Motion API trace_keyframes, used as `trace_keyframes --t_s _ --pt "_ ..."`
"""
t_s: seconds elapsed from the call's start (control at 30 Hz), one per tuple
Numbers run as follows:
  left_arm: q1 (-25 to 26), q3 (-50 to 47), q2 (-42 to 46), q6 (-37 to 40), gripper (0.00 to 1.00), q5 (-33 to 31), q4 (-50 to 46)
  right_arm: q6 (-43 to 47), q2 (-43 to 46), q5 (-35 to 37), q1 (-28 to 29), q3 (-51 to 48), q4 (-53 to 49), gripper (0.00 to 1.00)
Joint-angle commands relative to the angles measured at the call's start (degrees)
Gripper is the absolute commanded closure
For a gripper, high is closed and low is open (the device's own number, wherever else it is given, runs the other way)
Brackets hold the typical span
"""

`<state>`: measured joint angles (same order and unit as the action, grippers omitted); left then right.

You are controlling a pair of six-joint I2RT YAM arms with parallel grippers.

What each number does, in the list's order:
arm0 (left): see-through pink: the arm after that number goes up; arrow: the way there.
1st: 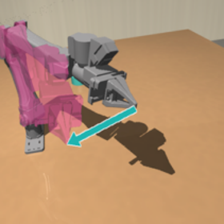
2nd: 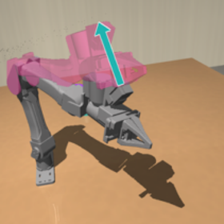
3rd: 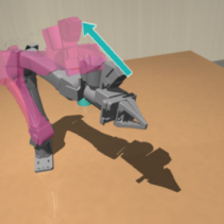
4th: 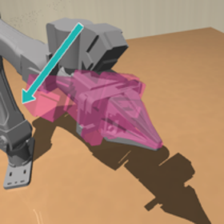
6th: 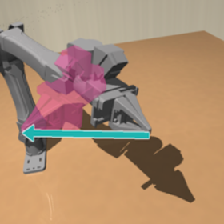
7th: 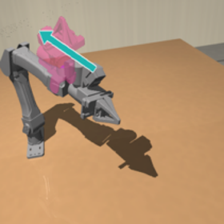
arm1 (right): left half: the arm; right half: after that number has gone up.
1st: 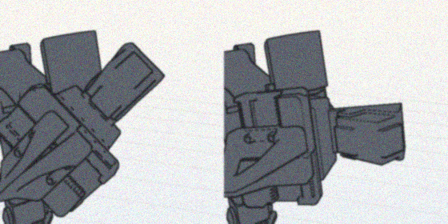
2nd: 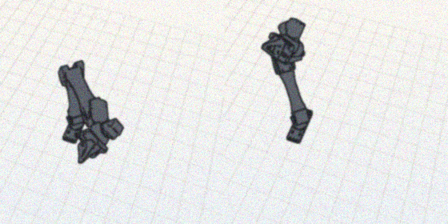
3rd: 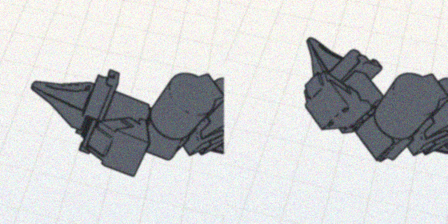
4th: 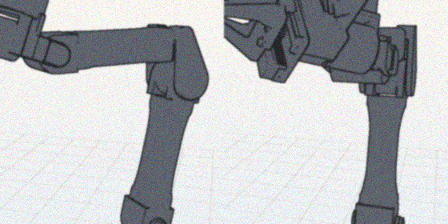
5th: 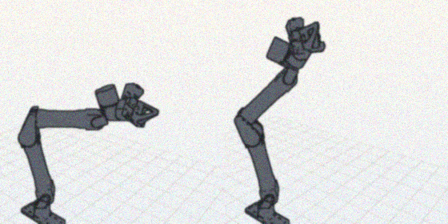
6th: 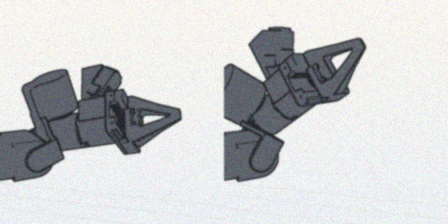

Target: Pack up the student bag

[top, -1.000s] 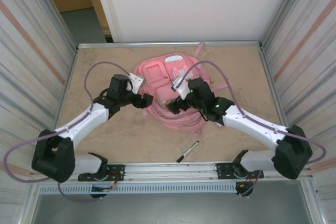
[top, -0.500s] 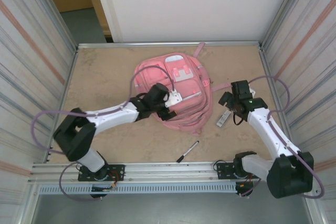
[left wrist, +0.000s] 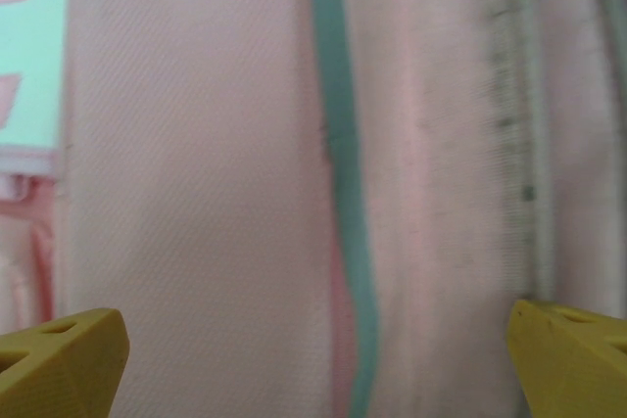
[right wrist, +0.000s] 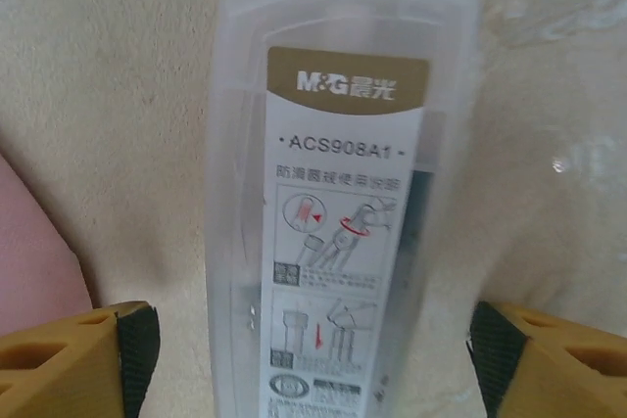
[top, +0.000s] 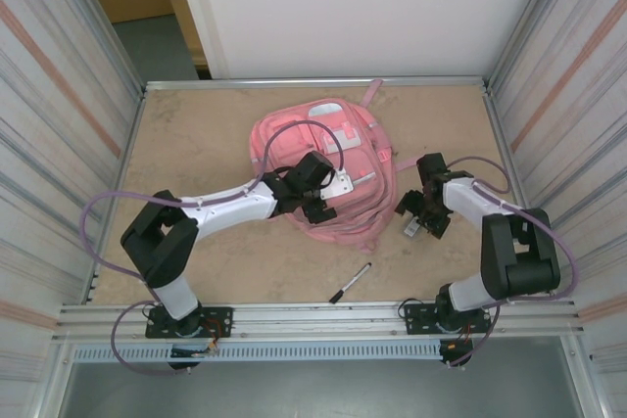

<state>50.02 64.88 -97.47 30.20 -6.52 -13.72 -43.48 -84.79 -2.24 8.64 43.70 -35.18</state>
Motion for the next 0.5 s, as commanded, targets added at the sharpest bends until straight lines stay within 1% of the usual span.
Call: trace_keyframes --t_s 0.0,0.07,0.1,0.13,0.23,0.3,0.33,0.4,0.47 --pt "0.43 2.27 0.53 -0.65 0.01 6.00 -3.68 -0.65 -1.48 -3.01 -0.04 0.14 1.48 0.25" --pt "0.58 3.43 -0.72 -1.04 0.01 6.02 -3.75 -1.19 -2.08 -3.46 -0.07 -0.10 2.48 0.35" --pt "0.87 4.34 -1.64 -1.27 0.02 5.31 -4.36 -1.58 -2.43 -3.75 -0.21 -0.28 2.95 0.42" --pt "1.37 5.38 -2.49 -1.28 0.03 4.64 -5.64 -1.73 -2.78 -4.31 -0.29 -0.22 3.05 0.44" --pt "2.75 7.35 -4.49 -0.88 0.03 5.09 -9.16 -2.06 -2.56 -5.22 -0.51 0.17 2.26 0.45" --pt "3.46 7.11 -4.82 -0.54 0.03 6.08 -9.35 -2.39 -1.52 -5.23 -0.64 -0.02 2.30 0.48" --pt "4.12 7.02 -4.68 -0.62 0.02 5.52 -9.41 -2.42 -0.90 -5.38 -0.78 0.06 2.19 0.49" --pt "5.17 6.47 -4.22 -0.81 0.01 2.91 -8.90 -2.44 -0.04 -5.87 -1.22 0.52 1.49 0.49" --pt "5.03 5.62 -4.49 -1.63 0.03 -1.82 -6.82 -2.93 1.26 -6.37 -1.39 0.59 1.43 0.50"
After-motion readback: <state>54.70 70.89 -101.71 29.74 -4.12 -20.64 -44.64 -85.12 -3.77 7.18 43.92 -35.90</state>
